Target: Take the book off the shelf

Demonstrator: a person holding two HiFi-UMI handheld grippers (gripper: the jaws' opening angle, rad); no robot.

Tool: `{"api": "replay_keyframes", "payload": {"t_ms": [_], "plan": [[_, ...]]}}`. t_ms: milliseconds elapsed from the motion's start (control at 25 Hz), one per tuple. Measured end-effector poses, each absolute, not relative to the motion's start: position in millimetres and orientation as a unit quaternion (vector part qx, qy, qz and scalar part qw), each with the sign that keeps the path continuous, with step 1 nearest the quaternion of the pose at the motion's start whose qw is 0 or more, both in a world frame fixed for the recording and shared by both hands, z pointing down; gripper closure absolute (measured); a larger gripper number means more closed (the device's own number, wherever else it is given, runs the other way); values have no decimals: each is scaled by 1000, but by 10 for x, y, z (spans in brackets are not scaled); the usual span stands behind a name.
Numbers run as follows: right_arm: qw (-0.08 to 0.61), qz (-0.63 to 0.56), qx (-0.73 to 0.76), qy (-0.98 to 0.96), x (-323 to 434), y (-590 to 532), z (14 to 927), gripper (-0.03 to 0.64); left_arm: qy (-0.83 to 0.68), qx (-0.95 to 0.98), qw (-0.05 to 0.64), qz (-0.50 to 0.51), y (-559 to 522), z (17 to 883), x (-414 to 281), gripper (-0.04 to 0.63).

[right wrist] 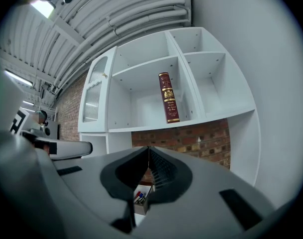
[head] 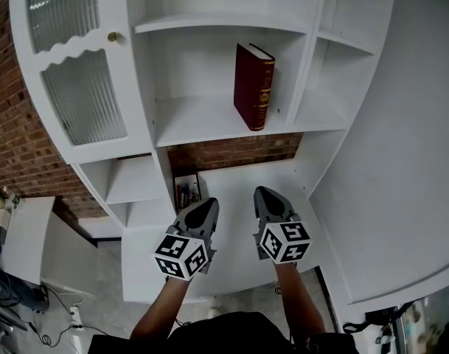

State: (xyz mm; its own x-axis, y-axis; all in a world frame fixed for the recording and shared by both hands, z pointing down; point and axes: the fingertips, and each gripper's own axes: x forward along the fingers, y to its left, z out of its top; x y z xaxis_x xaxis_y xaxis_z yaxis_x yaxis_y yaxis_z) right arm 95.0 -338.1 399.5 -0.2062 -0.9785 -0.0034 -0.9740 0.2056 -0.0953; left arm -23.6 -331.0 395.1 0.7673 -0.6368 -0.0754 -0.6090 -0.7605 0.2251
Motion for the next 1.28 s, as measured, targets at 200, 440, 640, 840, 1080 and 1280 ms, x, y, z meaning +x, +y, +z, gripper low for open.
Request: {"api": "replay_keyframes", "payload": {"t_ms": [200,440,640,840,1080,1280], "plan": [[22,-34,-631,774,873,-3450,3981,597,-323,938,99,-76,-3398,3972,-220,580],[21,-28,-636,771,929,-3520,3881,597,-319,939,100,-82,-3500,3927,-183,579],[26,-28,-636,771,1033,-3601,3797,597,-322,938,97,-82,-3578,3904,-113,579],[32,-23,-631,775,1090,-3725,3704,597,-328,937,87,-79,-3628,3887,-32,579],[30,-20,-625,780,1158,-3887,3607,597,-341,934,85,-73,-3706,3896,34,580],[22,-7,-622,783,1219,-4038,3474,597,-349,930,86,-76,-3785,3898,114,579]]}}
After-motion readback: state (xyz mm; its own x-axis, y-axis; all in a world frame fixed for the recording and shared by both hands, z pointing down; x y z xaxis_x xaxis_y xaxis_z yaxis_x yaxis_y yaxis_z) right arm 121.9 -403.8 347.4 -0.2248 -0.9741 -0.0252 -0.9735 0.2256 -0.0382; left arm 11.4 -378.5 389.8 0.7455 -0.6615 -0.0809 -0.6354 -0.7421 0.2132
